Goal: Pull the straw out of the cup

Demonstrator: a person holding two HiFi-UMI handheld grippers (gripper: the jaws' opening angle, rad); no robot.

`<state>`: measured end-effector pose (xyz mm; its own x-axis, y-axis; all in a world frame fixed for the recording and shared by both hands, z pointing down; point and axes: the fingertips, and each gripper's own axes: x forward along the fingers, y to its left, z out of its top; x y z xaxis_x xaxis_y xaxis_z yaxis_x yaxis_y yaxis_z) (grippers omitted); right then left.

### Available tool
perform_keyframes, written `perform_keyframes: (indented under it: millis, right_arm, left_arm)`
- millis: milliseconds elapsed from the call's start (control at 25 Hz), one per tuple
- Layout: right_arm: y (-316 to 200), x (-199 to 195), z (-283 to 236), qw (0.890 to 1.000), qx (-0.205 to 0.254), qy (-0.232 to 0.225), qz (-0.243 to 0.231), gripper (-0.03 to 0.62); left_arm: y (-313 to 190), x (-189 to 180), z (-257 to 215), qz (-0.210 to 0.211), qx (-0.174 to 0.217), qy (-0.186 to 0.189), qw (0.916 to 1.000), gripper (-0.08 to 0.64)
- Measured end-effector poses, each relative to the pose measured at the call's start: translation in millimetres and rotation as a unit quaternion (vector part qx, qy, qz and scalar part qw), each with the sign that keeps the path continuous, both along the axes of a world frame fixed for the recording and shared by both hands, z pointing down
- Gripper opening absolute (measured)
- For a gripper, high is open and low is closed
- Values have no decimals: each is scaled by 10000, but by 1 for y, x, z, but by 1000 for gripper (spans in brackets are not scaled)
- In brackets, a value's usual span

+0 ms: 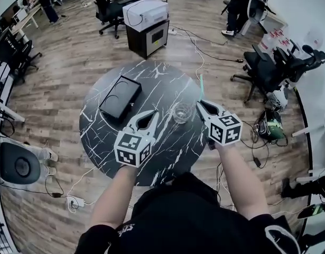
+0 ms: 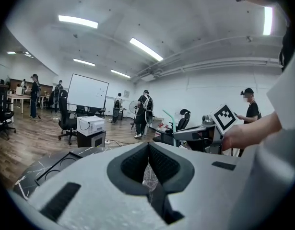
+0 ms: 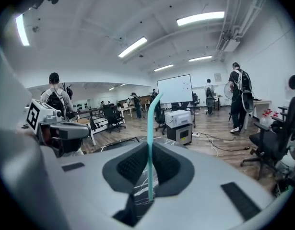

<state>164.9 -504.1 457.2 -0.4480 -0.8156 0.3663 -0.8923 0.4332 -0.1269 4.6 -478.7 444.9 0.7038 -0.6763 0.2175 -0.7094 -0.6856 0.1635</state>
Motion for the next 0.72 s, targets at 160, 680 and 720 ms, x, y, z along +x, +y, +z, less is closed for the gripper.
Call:
perform_keyframes:
  millis: [160, 680, 720]
  right_arm:
    - [25, 18, -24, 9994, 217, -182, 216, 35]
    - [83, 104, -112, 9906, 1152, -627, 396, 34]
    - [90, 111, -116, 9895, 1208, -678, 408, 34]
  left_arm:
    - [6, 2, -13, 89, 124, 18, 9999, 11]
    - [-3, 45, -52, 77, 337, 10, 9994, 11]
    - [-2, 47, -54, 47, 348, 35, 9994, 11]
